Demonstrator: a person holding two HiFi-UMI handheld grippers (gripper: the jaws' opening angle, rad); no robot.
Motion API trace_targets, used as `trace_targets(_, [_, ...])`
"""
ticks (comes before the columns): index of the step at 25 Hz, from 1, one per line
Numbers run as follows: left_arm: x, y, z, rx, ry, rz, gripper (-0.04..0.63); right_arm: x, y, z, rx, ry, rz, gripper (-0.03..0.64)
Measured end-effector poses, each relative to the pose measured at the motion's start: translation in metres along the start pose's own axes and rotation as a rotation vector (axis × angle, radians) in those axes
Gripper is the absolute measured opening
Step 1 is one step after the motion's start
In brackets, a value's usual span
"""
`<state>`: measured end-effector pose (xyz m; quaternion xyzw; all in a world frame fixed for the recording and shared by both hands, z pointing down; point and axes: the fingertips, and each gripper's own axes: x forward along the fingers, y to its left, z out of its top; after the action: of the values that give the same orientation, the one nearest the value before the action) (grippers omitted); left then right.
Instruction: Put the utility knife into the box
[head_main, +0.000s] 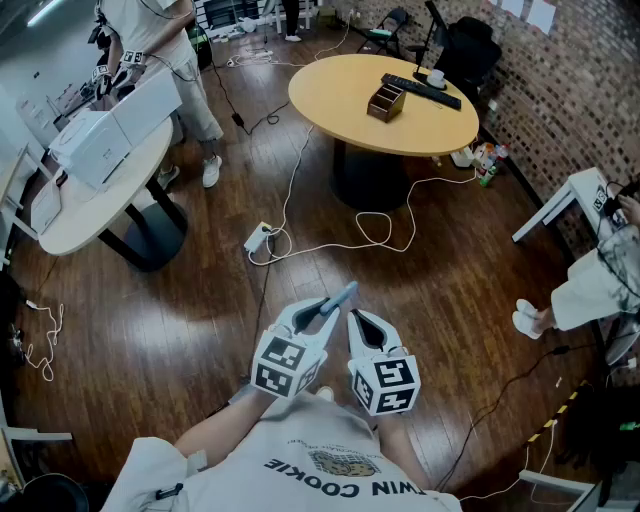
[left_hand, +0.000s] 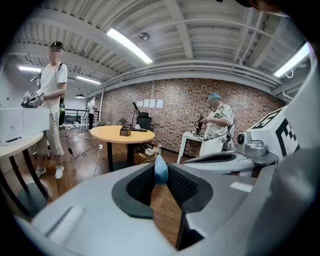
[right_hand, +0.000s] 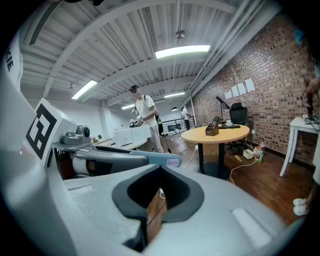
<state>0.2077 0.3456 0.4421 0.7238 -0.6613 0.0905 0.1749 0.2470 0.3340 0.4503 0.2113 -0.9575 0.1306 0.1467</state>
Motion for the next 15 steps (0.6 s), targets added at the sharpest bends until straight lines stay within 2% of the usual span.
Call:
trace_targets(5, [0.018,0.006,0.004,0.01,0.012,-0.006,0.075,0.013,-0.015,0.004,0.005,-0.003,-0.003,0.0])
trace_targets(10, [0.041,0.034,0.004,-0.022,0.021,-0.017,0.075,0.041,-0.027,0.013,-0.007,0.005,-0.023,0.0])
trace_targets(15, [0.077,0.073,0.018,-0.023,0.022,-0.059,0.075,0.093,-0.044,0.032,-0.031,0.02,-0.054,0.0])
